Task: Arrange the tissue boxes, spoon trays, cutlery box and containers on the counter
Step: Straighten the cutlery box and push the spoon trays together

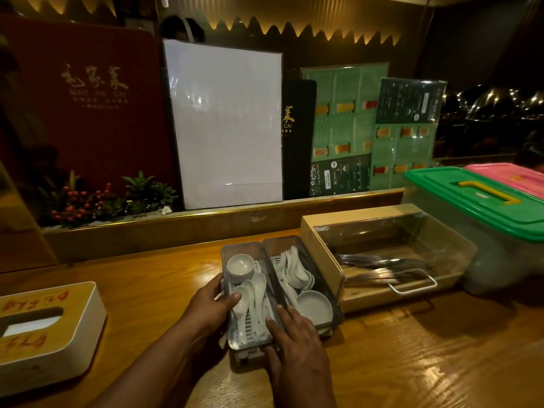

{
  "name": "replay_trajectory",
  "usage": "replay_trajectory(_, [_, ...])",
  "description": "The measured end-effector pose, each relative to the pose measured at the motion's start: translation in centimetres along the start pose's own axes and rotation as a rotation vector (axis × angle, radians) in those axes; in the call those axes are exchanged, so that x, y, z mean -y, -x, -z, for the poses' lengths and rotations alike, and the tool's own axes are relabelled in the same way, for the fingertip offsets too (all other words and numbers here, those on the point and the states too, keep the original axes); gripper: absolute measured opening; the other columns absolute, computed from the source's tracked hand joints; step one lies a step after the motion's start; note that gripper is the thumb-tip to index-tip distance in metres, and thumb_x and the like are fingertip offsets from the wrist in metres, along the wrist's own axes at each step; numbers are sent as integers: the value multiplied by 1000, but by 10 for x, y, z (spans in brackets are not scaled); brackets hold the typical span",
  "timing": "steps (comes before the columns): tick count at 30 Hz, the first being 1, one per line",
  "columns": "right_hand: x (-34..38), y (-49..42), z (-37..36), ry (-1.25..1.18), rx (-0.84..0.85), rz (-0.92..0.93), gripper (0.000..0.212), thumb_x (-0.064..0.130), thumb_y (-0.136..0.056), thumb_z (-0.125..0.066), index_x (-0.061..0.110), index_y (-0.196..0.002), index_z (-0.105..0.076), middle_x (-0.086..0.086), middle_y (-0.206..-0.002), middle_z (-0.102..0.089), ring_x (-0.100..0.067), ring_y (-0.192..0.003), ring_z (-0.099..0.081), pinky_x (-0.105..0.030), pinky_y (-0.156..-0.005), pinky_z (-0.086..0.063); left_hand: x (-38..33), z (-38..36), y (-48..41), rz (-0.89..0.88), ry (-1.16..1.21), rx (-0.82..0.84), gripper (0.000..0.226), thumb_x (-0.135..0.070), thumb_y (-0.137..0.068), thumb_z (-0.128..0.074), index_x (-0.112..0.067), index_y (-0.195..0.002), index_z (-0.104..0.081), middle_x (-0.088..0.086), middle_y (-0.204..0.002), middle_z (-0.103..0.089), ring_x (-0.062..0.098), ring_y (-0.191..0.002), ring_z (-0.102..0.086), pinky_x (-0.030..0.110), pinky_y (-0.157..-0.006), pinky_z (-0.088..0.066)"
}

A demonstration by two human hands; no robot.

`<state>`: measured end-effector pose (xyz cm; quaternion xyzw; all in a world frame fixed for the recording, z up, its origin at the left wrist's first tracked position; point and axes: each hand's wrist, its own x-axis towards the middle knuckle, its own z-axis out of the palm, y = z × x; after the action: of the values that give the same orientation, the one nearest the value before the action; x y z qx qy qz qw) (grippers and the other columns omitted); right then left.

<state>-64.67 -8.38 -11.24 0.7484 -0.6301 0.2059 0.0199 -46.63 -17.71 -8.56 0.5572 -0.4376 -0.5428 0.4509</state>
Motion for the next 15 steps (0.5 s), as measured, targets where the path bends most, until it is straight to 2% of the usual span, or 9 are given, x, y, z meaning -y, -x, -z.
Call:
replay_trajectory(4, [1, -1, -1, 16, -20, -5, 69, 46, -53, -92, 31, -117, -70, 2, -129, -66, -18, -119, -61, -39, -95, -48, -5, -3, 1, 18, -2, -1, 54, -6, -93, -66, -42, -131, -54, -10, -114, -65, 22, -101, -67, 49, -85, -58])
replay_trajectory(9, [6, -4, 5, 41, -25, -41, 70, 49, -51, -92, 33, -115, -70, 5, -125, -68, -17, -115, -63, -39, -90, -50, -6, -5, 1, 81, 95, 23, 45, -6, -97, -59, -49, -106, -67, 0, -111, -75, 31, -99, -73, 55, -81, -60])
replay_trajectory(12, [6, -5, 7, 54, -10, -42, 69, 51, -53, -90, 36, -117, -68, 7, -126, -67, -16, -114, -62, -38, -87, -51, -11, -7, 3, 72, 82, 39, 42, -5, -98, -56, -42, -117, -62, 1, -113, -73, 27, -95, -73, 42, -66, -61])
replay_trajectory(15, [5, -6, 7, 59, 12, -39, 68, 53, -56, -88, 37, -119, -66, 7, -127, -66, -16, -114, -62, -38, -85, -52, -14, -9, 5, 76, 80, 31, 43, -4, -99, -55, -39, -125, -57, -2, -109, -72, 24, -91, -73, 36, -56, -59])
